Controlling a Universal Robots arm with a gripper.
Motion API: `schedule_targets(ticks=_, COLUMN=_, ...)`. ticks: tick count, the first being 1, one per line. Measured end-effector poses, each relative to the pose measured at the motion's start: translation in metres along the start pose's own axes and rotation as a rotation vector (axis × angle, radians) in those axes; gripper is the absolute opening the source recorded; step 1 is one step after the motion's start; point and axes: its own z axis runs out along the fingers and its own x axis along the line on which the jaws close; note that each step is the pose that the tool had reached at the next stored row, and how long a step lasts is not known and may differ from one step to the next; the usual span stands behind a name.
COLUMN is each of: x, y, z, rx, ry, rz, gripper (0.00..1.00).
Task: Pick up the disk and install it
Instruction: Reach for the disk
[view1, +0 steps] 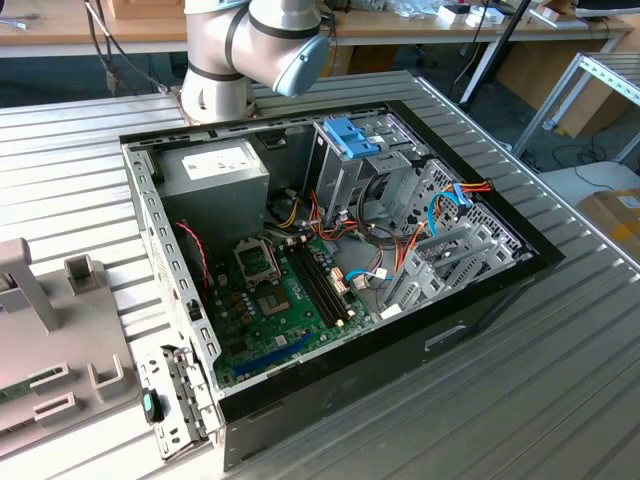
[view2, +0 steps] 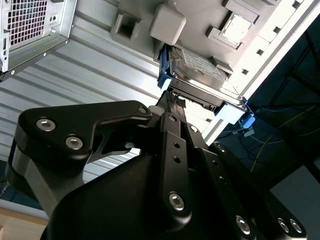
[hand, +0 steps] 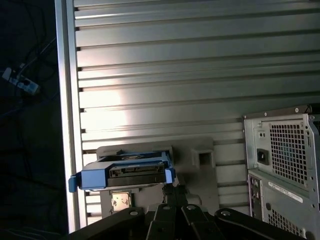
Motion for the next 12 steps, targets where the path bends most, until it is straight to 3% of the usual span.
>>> schedule_targets(ticks=12, x=0.0047, y=-0.0004, z=0.0001, rx=0.0, ry=0.0, rz=0.0, gripper=0.11)
